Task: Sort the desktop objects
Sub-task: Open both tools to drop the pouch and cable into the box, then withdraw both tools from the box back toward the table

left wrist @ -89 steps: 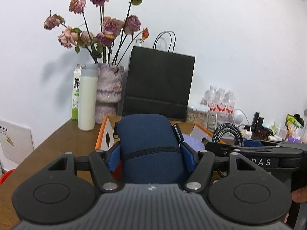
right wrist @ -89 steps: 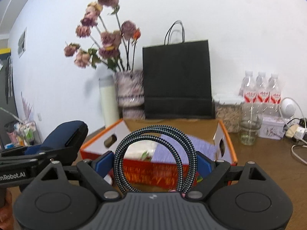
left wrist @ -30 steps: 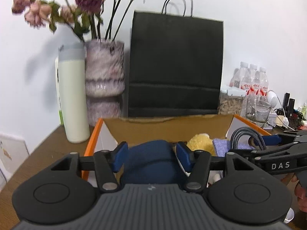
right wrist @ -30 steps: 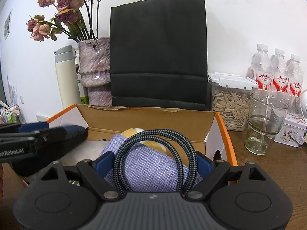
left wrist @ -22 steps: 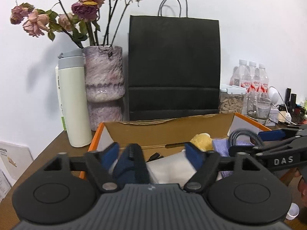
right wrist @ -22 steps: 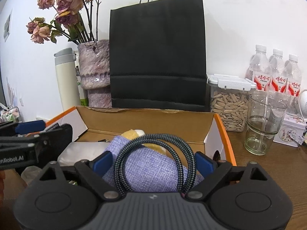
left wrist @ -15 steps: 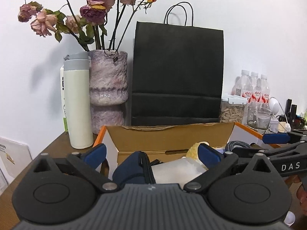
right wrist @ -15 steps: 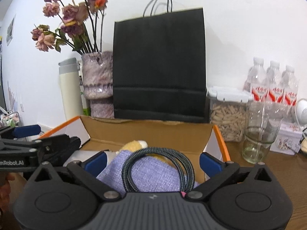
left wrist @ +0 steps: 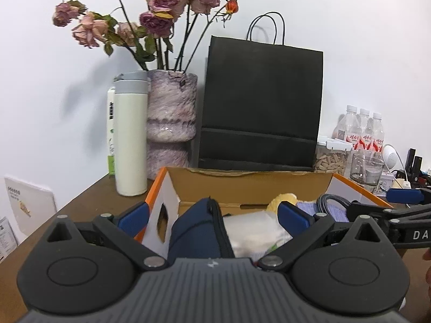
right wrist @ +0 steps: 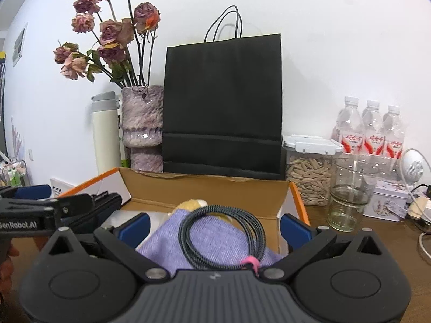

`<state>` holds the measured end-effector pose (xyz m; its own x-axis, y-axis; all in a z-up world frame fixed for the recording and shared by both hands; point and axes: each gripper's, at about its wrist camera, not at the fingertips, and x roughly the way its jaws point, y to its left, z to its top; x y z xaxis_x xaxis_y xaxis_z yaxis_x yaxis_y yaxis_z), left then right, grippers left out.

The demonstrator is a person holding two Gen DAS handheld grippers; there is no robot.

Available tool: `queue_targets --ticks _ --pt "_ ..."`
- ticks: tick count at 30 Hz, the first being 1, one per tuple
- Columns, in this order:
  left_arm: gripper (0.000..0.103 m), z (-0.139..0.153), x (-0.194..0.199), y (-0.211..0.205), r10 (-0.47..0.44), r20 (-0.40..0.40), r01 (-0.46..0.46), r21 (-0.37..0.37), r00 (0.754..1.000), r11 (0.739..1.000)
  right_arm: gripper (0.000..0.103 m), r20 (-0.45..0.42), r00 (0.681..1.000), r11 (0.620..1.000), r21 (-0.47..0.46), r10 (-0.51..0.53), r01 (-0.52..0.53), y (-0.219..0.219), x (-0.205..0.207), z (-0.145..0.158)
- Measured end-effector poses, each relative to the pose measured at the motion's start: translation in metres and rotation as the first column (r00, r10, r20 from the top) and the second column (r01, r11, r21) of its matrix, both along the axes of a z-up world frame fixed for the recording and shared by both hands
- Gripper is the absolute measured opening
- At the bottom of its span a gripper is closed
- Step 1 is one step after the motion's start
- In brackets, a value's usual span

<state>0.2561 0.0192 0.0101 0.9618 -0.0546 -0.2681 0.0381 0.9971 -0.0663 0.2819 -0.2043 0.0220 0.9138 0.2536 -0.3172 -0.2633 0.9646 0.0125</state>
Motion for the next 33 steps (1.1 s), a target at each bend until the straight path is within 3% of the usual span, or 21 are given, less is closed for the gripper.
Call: queue_targets --ticks 11,18,28,33 --pt "0.103 -0.004 -0.051 0.002 0.036 -0.032 -0.037 -0.015 0.999 0.999 0.103 -0.01 0.999 1.0 -0.007 -0.03 0.03 -0.025 -0.059 -0.004" --pt "0.103 -0.009 -0.075 0.002 0.032 -0.075 -0.033 -0.009 0.997 0.999 0.103 -0.049 0.998 0.997 -0.059 -0.049 0.046 -0.028 -0.082 -0.013" --pt "0.103 -0.017 -0.082 0.006 0.035 -0.173 -0.04 -0.026 0.984 0.999 0.102 -0.213 0.975 0.989 -0.142 -0.07 0.04 -0.022 -0.081 -0.033" --pt "0.103 -0.021 -0.075 0.006 0.031 -0.23 -0.04 -0.033 0.973 0.999 0.095 -0.283 0.956 0.988 -0.148 -0.077 0.036 -0.021 -0.072 -0.039"
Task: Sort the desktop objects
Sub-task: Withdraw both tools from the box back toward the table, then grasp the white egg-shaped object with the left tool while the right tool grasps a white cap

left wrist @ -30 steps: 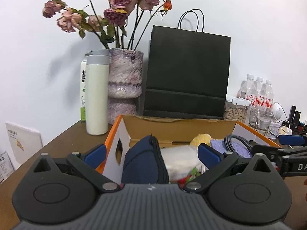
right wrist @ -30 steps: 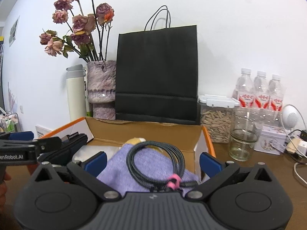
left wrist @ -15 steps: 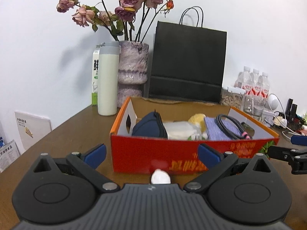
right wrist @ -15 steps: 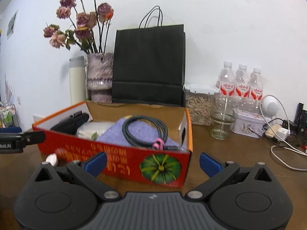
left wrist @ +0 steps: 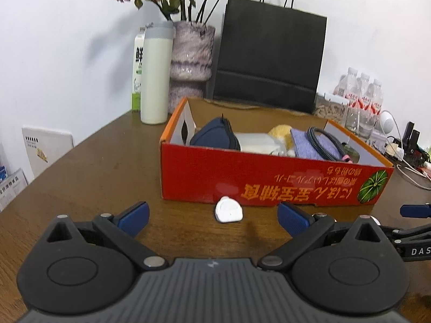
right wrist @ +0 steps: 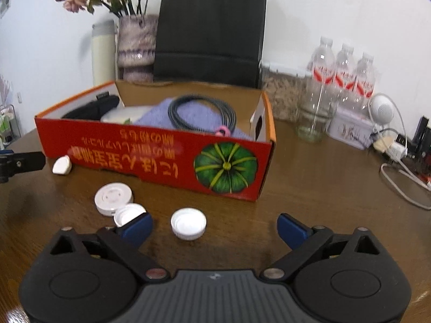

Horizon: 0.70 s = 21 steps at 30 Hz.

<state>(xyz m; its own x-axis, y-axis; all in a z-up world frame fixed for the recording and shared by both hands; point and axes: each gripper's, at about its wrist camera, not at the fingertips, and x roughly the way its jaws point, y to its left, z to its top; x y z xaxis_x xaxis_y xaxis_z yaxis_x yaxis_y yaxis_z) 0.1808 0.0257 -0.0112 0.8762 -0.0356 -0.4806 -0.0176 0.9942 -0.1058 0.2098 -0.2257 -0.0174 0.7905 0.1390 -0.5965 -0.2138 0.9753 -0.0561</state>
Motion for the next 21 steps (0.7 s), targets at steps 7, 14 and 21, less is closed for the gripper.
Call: queue_targets --ticks 7,14,21 --pt "0.103 -0.007 0.012 -0.002 -0.002 -0.088 0.002 0.004 0.996 1.0 0.089 -0.031 0.999 1.0 0.018 0.005 -0.004 -0.001 0.005 -0.004" --pt "0.103 -0.011 0.022 -0.005 -0.014 -0.134 0.015 0.009 0.991 1.0 0.07 -0.042 0.999 0.998 0.061 0.023 -0.02 -0.003 0.007 -0.002" --pt "0.089 -0.012 0.037 -0.012 -0.024 -0.149 0.025 0.006 0.989 1.0 0.028 -0.029 1.0 0.998 0.069 0.009 -0.007 -0.004 0.008 0.001"
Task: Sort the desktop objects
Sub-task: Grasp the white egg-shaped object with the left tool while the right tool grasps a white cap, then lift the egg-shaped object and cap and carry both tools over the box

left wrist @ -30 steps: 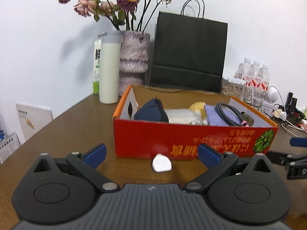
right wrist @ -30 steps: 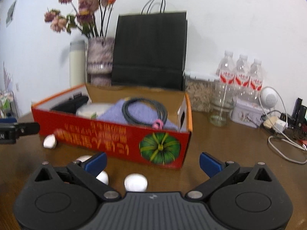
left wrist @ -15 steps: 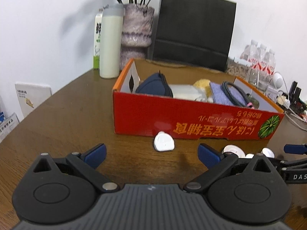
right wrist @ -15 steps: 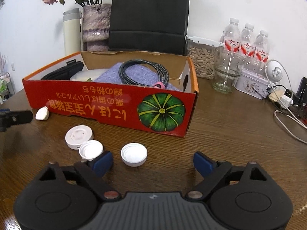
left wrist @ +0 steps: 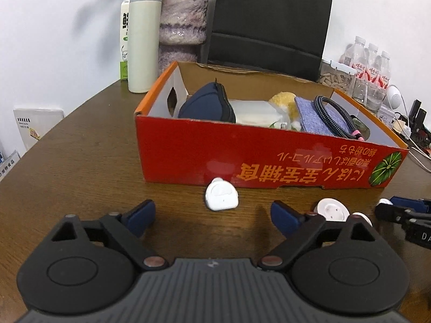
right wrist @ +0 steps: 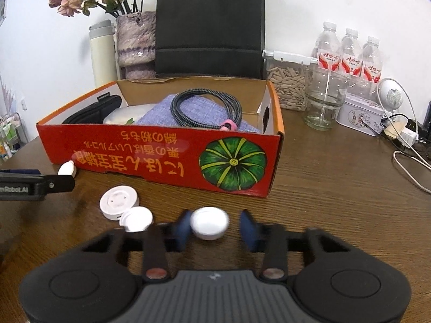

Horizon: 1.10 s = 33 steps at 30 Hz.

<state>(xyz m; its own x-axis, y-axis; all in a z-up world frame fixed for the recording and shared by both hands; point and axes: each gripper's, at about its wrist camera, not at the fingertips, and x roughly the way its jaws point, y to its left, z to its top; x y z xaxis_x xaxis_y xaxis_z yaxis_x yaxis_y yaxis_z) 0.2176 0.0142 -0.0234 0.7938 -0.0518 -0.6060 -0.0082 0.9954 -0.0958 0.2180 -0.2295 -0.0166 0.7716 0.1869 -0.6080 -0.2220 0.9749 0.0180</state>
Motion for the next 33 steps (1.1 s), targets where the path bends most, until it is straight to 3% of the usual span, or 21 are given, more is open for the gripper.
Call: queue_targets --ticks 5,13,16,33 --pt "0.076 0.001 0.005 -0.005 -0.004 0.007 0.004 0.011 1.0 1.0 0.027 0.003 1.0 1.0 0.002 -0.017 0.017 -0.001 0.002 0.0" --pt "0.037 0.001 0.011 -0.008 -0.012 0.015 0.011 0.017 1.0 1.0 0.028 0.009 0.999 0.999 -0.003 -0.032 0.032 -0.001 0.004 -0.001" --pt "0.028 0.001 0.013 -0.009 -0.014 0.016 0.014 0.014 1.0 1.0 0.027 0.014 0.999 0.999 -0.01 -0.032 0.032 0.001 0.004 -0.001" --pt "0.027 0.0 0.008 -0.007 -0.01 0.024 0.01 -0.013 1.0 1.0 0.027 0.016 0.998 0.998 -0.006 -0.06 0.06 0.003 0.006 -0.001"
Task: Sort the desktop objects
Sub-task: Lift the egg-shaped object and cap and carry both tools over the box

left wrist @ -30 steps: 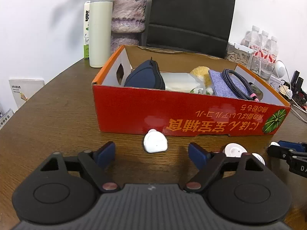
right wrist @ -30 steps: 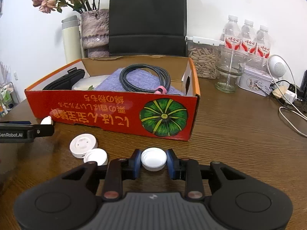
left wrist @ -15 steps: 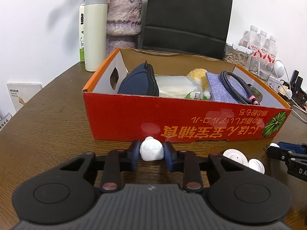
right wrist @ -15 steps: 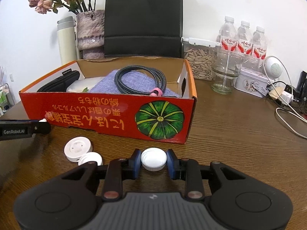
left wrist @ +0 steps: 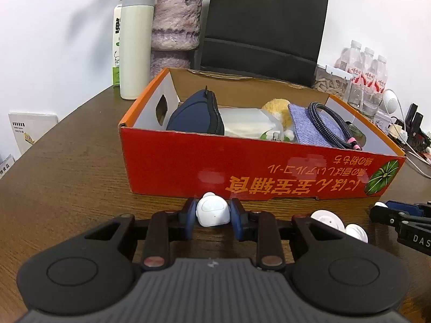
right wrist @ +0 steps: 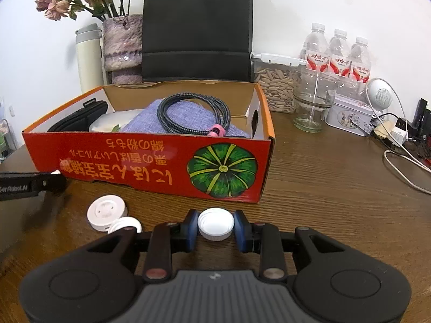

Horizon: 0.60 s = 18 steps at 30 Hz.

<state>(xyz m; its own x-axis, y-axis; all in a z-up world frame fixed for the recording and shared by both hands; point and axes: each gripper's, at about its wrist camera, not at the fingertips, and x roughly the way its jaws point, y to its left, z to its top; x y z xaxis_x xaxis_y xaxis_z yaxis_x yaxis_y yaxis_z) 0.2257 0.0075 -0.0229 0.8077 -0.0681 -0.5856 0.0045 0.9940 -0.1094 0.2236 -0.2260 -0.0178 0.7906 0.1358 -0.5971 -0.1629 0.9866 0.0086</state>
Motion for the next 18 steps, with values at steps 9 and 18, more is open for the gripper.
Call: queue_targets --ticks 9,18 --pt "0.027 0.006 -0.015 -0.003 -0.008 0.065 0.007 0.015 0.998 1.0 0.027 0.068 0.998 1.0 0.004 -0.012 0.012 0.012 -0.014 0.007" --pt "0.027 0.022 -0.046 -0.005 -0.012 0.16 0.012 0.002 0.987 1.0 0.027 0.232 0.973 1.0 0.029 -0.001 -0.006 0.023 -0.045 0.024"
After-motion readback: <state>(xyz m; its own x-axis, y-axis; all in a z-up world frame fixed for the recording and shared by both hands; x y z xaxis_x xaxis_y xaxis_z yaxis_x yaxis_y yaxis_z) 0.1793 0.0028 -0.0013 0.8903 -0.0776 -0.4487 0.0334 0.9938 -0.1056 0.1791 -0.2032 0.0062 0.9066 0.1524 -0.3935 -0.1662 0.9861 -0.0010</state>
